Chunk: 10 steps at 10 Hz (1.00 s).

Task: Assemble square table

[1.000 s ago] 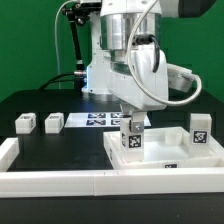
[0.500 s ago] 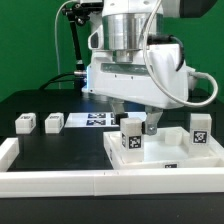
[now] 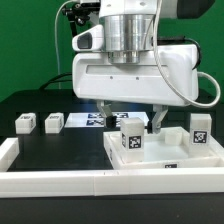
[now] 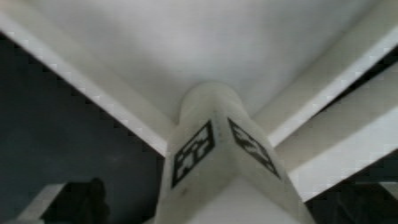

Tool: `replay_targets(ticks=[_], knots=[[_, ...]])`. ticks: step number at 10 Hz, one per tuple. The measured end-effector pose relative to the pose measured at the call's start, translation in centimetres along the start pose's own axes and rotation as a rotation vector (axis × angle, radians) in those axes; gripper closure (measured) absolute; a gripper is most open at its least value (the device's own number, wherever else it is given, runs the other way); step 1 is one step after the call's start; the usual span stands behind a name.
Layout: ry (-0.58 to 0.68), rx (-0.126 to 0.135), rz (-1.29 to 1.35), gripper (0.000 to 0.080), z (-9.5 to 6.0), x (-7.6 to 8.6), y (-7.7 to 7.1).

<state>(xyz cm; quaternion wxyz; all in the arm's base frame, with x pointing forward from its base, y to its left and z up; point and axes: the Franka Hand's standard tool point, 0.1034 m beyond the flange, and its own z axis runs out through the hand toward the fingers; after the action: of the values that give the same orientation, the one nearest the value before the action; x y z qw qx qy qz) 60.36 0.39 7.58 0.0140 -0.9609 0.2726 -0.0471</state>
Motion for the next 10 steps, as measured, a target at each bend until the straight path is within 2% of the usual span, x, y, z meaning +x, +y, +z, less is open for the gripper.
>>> replay_targets(ticks=[3, 6, 10], knots=[[0.005, -0.022, -0.287, 0.015, 0.09, -0.26, -0.23], [0.004, -0.026, -0.508, 0.015, -0.1, -0.07, -0.5], [0.004, -0.03, -0.583, 0.0173, -0.11, -0.04, -0.48]])
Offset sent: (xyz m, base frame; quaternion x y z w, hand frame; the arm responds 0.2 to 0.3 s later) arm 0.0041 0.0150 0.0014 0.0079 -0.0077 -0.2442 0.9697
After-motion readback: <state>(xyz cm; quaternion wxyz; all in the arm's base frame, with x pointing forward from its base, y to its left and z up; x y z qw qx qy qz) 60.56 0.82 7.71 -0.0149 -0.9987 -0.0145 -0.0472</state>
